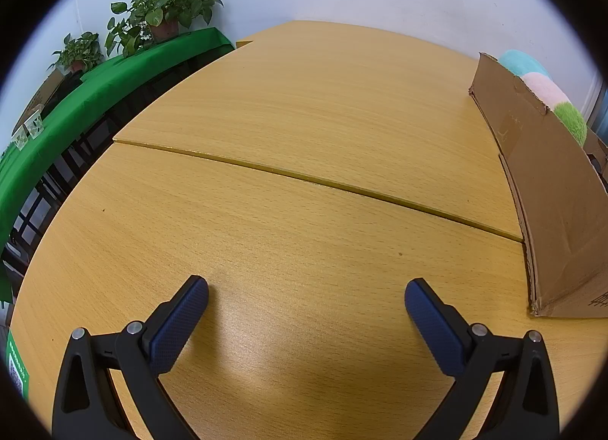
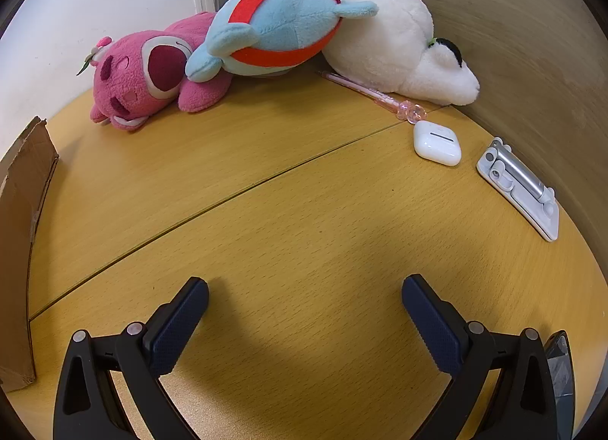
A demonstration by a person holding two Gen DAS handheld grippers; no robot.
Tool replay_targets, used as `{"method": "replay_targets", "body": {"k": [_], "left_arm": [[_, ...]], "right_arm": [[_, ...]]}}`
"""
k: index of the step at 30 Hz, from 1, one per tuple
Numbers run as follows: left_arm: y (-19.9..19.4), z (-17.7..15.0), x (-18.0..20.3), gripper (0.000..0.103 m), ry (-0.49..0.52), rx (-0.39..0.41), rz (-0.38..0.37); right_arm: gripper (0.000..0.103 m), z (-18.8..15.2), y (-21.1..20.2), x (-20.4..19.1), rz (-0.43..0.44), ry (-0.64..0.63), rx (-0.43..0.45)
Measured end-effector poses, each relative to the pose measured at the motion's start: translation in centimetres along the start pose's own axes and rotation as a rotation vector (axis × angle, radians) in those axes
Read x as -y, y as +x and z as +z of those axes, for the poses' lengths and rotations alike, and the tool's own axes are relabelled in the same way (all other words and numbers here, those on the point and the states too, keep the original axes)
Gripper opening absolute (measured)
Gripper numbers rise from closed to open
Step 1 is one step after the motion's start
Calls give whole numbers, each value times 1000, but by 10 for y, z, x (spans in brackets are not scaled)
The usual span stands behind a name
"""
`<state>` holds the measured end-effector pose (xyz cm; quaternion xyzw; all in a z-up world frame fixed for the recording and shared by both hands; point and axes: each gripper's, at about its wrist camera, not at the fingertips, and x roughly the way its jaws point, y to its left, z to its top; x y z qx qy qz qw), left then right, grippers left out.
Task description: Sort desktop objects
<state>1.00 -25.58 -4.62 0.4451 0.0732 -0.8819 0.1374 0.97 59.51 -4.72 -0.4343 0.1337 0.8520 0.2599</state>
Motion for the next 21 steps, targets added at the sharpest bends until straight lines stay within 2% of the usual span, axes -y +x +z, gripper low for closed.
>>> {"method": "replay_targets", "body": {"k": [21], "left_arm": [[1, 2, 0, 103, -2, 0, 0]], "right_arm": [[103, 1, 0, 1, 3, -3, -2]]}}
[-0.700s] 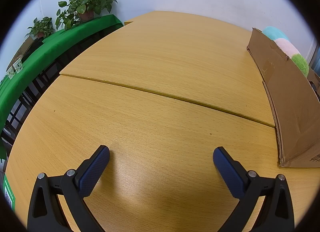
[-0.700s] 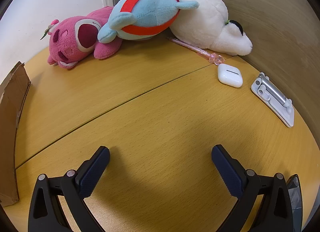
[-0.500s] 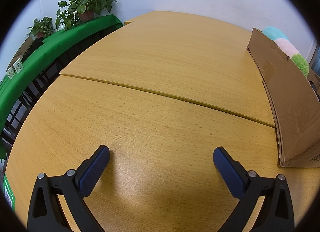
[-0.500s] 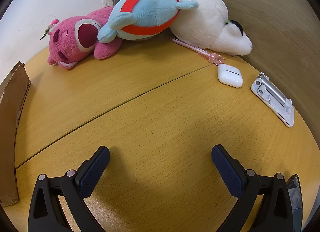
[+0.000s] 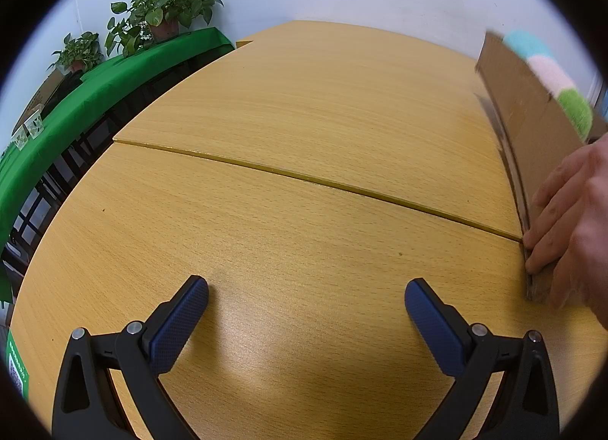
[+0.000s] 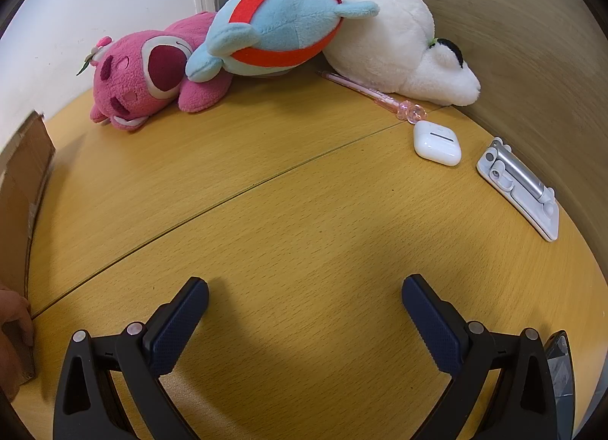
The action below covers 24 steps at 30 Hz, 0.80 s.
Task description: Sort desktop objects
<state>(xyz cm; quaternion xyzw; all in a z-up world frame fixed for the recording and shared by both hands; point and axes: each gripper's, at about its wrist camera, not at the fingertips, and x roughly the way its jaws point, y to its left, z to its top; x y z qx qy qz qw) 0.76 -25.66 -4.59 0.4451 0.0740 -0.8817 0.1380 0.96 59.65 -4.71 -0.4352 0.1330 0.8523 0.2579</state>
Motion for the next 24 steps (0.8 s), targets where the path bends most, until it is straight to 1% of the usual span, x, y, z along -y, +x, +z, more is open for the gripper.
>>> {"method": "replay_targets", "body": {"k": [24], "left_arm": [[1, 0, 1, 103, -2, 0, 0]], "right_arm": [[103, 0, 1, 0, 5, -5, -1]]}}
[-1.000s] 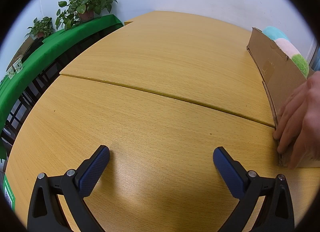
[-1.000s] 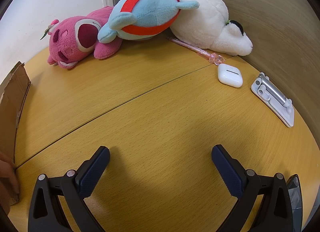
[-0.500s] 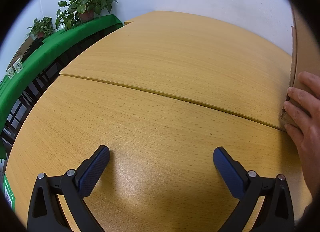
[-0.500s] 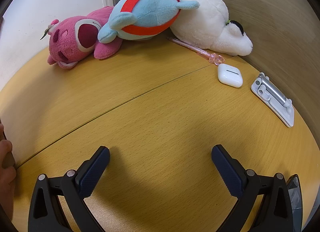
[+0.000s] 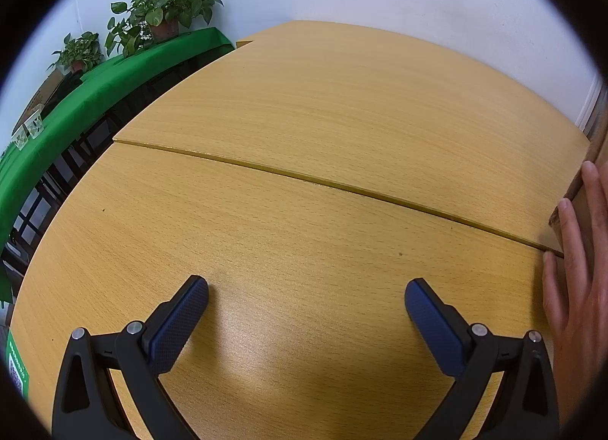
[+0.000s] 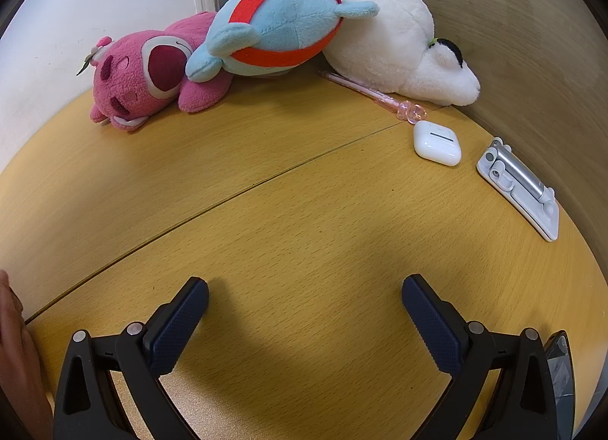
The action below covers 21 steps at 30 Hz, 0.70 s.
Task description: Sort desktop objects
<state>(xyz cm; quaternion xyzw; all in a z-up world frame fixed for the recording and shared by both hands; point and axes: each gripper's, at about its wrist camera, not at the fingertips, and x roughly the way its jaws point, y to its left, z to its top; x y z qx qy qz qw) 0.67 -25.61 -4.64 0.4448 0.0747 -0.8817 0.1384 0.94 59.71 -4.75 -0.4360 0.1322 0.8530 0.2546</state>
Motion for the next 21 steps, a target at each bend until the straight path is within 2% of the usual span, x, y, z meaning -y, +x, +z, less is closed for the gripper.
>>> {"method": "replay_targets", "body": {"k": [21], "left_arm": [[0, 0, 1, 103, -1, 0, 0]], "right_arm": [[103, -1, 1, 0, 2, -1, 0]]}}
